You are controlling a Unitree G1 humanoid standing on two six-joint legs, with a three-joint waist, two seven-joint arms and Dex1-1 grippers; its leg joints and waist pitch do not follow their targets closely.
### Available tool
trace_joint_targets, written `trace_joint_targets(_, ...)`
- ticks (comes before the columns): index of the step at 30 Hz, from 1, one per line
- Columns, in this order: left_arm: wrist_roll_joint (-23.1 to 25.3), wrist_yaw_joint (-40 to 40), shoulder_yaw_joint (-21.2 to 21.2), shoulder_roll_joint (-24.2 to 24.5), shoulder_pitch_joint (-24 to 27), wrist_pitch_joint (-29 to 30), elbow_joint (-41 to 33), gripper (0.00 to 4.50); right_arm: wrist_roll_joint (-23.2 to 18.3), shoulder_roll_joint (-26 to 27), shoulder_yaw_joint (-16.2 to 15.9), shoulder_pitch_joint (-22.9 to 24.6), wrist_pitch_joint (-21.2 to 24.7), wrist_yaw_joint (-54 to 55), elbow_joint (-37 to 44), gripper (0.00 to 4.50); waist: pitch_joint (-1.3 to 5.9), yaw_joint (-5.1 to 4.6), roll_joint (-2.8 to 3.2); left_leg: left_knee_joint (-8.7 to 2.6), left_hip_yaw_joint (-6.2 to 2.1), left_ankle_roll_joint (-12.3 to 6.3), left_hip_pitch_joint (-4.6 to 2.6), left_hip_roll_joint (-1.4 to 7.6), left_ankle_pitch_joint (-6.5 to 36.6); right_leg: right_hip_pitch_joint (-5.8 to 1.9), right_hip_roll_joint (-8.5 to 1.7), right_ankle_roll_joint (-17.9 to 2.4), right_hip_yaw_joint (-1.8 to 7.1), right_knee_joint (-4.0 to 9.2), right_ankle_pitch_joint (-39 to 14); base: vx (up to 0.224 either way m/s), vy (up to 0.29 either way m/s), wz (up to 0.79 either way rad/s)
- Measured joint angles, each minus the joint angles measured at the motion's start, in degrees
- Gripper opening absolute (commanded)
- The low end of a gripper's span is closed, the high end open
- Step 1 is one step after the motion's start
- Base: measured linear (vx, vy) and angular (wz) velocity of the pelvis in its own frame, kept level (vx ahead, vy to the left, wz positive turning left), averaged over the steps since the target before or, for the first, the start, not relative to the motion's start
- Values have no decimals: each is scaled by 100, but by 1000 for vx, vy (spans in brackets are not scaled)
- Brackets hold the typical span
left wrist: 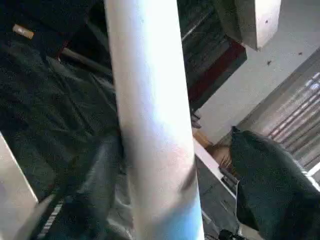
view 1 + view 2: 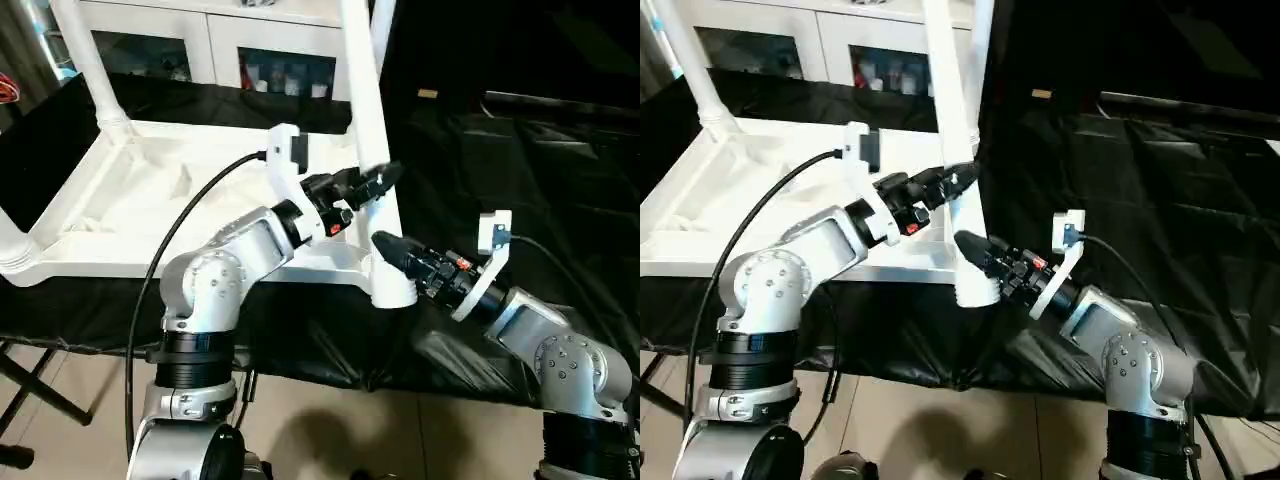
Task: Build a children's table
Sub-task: Pick table leg
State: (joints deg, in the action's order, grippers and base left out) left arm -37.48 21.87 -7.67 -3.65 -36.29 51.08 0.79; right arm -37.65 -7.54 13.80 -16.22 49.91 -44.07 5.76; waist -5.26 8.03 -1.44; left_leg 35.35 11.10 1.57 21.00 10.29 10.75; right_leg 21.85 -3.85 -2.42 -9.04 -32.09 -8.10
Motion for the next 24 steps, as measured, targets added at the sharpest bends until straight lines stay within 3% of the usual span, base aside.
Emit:
trace_joint_targets(6, 336, -741, 9, -89, -297, 22, 392, 431, 200, 9, -434, -82, -76, 212, 189, 186, 1, 8, 1, -31, 1, 5, -1, -3, -2, 6, 1, 0, 2, -8, 3, 0, 0, 0)
trace_joint_targets(13, 645, -1649, -345, -239, -696, -317, 794, 362, 1008, 194, -929, -469, -608, 970, 76, 186, 2, 4, 4, -55, 1, 10, -1, -8, -2, 14, 0, -2, 3, -8, 4, 0, 0, 0)
trace_joint_targets(17, 808, -2091, -527, -250, -791, -514, 940, 349, 1624, 198, -1464, -583, -956, 1370, -6, 186, 3, 5, 5, -63, 1, 17, 5, -11, 1, 21, 0, -4, 5, -8, 4, 0, 0, 0)
trace_joint_targets(20, 912, -2342, -594, -289, -897, -637, 1023, 303, 2124, 204, -1820, -705, -1241, 1661, -56, 186, 3, 14, 5, -62, 1, 18, 7, -13, 0, 23, -1, -5, 7, -8, 5, 0, 0, 0)
trace_joint_targets(22, 927, -2417, -620, -309, -911, -717, 1053, 301, 2252, 255, -1914, -733, -1370, 1747, -112, 186, 3, 13, 5, -62, 1, 17, 5, -17, 0, 22, -4, -5, 8, -8, 5, 0, 0, 0)
trace_joint_targets(24, 976, -2483, -623, -339, -918, -758, 1110, 264, 2322, 311, -1964, -744, -1451, 1830, -184, 186, 3, 9, 5, -62, 1, 17, 5, -21, 0, 22, -9, -6, 8, -8, 6, 0, 0, 0)
